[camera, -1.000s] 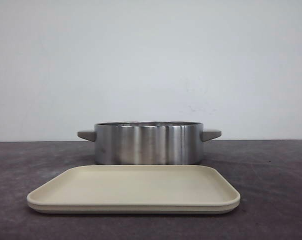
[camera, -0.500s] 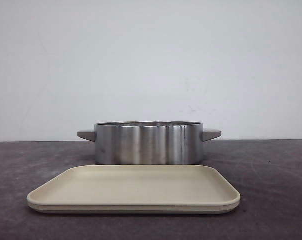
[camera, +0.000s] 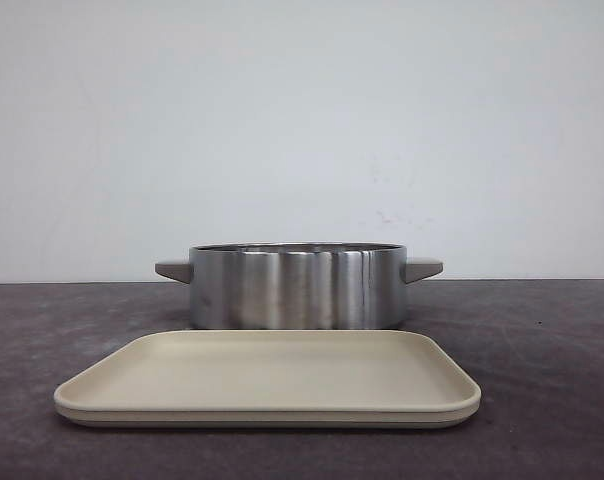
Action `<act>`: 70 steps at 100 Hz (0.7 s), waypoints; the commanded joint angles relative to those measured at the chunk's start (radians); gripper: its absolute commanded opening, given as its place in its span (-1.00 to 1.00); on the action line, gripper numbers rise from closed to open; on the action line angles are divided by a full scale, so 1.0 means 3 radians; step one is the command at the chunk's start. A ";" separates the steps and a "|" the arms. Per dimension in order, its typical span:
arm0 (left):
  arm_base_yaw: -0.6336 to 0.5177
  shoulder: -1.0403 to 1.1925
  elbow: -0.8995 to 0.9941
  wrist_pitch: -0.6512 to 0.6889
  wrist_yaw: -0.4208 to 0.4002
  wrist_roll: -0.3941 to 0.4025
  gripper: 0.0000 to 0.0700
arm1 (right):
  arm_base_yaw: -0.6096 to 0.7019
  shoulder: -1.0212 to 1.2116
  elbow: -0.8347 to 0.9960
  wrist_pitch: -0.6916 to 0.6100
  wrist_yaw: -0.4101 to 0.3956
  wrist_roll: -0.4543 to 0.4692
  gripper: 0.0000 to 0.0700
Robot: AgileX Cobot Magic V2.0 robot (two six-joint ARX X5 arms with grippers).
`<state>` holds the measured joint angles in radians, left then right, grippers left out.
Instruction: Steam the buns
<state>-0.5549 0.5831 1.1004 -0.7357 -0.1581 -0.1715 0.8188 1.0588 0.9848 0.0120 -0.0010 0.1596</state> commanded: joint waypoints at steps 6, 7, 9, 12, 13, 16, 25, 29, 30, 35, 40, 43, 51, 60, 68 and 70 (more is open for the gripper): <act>-0.0018 0.0013 0.0029 0.0034 -0.0008 -0.0006 -1.00 | 0.0037 0.0017 0.0052 0.0048 0.0001 -0.0025 -0.97; -0.0018 0.0013 0.0029 0.0036 -0.0008 -0.0006 -1.00 | 0.0037 0.0017 0.0052 0.0048 0.0001 -0.0025 -0.97; -0.0018 0.0013 0.0029 0.0036 -0.0009 -0.0006 -1.00 | 0.0037 0.0017 0.0052 0.0048 0.0001 -0.0025 -0.97; -0.0019 0.0013 0.0029 0.0036 -0.0009 -0.0006 -1.00 | 0.0037 0.0017 0.0052 0.0048 0.0001 -0.0025 -0.97; -0.0018 0.0013 0.0029 0.0034 -0.0008 -0.0006 -1.00 | 0.0037 0.0017 0.0052 0.0047 0.0001 -0.0025 -0.97; -0.0018 0.0013 0.0029 0.0036 -0.0008 -0.0006 -1.00 | 0.0037 0.0017 0.0052 0.0050 0.0001 -0.0025 -0.97; -0.0018 0.0013 0.0029 0.0036 -0.0009 -0.0006 -1.00 | 0.0008 0.0006 0.0052 0.0033 0.0003 -0.0025 -0.97; -0.0019 0.0013 0.0029 0.0034 -0.0009 -0.0006 -1.00 | -0.0022 -0.0053 0.0051 0.0003 0.0004 -0.0027 -0.97; -0.0018 0.0013 0.0029 0.0034 -0.0008 -0.0006 -1.00 | -0.0027 -0.0067 0.0051 -0.0006 0.0004 -0.0025 -0.97; -0.0018 0.0013 0.0029 0.0036 -0.0009 -0.0006 -1.00 | -0.0070 -0.0137 0.0041 -0.0137 0.0092 -0.0029 -0.97; -0.0018 0.0013 0.0029 0.0034 -0.0009 -0.0006 -1.00 | -0.0173 -0.0291 -0.0039 -0.0258 0.0320 -0.0071 -0.97; -0.0018 0.0013 0.0029 0.0036 -0.0009 -0.0006 -1.00 | -0.0200 -0.0328 -0.0071 -0.0268 0.0371 -0.0093 -0.97; -0.0018 0.0013 0.0029 0.0034 -0.0008 -0.0006 -1.00 | -0.0359 -0.0581 -0.0343 -0.0183 0.0552 -0.0234 -0.97; -0.0018 0.0013 0.0029 0.0034 -0.0009 -0.0006 -1.00 | -0.0598 -0.0965 -0.0765 -0.0010 0.0521 -0.0320 -0.97; -0.0018 0.0013 0.0029 0.0034 -0.0008 -0.0006 -1.00 | -0.0876 -0.1364 -0.1177 0.0132 0.0403 -0.0407 -0.97; -0.0018 0.0013 0.0029 0.0034 -0.0008 -0.0006 -1.00 | -0.0954 -0.1465 -0.1279 0.0159 0.0362 -0.0434 -0.97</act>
<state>-0.5549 0.5831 1.1004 -0.7357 -0.1585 -0.1715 0.5846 0.7002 0.6815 0.0292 0.1352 0.0772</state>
